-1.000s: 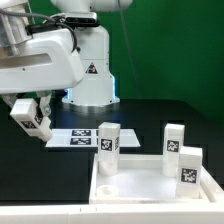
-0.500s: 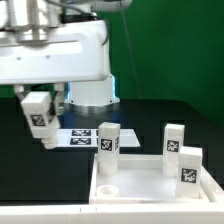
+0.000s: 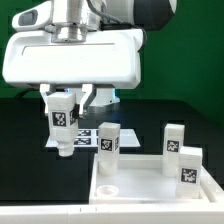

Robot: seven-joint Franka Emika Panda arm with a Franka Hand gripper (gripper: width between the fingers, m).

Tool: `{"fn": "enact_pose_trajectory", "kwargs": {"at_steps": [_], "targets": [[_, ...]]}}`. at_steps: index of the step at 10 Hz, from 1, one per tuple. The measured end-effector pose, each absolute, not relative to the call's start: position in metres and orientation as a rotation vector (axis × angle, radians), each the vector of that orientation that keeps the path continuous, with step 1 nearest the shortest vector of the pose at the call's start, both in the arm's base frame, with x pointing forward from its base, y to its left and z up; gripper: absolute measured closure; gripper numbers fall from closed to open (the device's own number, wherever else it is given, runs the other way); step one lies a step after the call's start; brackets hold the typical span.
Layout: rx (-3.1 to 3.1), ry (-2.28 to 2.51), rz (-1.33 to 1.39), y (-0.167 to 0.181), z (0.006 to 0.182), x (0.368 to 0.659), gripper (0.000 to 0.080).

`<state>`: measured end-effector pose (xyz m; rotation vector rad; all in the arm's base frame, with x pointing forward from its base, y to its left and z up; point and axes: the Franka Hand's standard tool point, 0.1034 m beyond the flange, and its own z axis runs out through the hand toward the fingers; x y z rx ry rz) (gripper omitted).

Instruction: Assemble square table

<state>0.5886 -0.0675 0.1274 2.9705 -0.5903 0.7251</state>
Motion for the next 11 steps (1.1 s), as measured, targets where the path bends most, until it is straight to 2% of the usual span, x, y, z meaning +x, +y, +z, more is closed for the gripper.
{"fn": "enact_pose_trajectory", "kwargs": {"at_steps": [2, 4, 5, 6, 11], "targets": [[2.978, -0.628, 0.716, -0.063, 0.126, 0.59, 0.0517], [3.014, -0.69, 0.714, -0.027, 0.127, 0.612, 0.0517], [3.014, -0.671, 0.709, -0.018, 0.118, 0.62, 0.0517], [3.015, -0.656, 0.703, -0.013, 0.11, 0.624, 0.0517], [3.018, -0.638, 0.696, -0.01, 0.109, 0.625, 0.0517]]}}
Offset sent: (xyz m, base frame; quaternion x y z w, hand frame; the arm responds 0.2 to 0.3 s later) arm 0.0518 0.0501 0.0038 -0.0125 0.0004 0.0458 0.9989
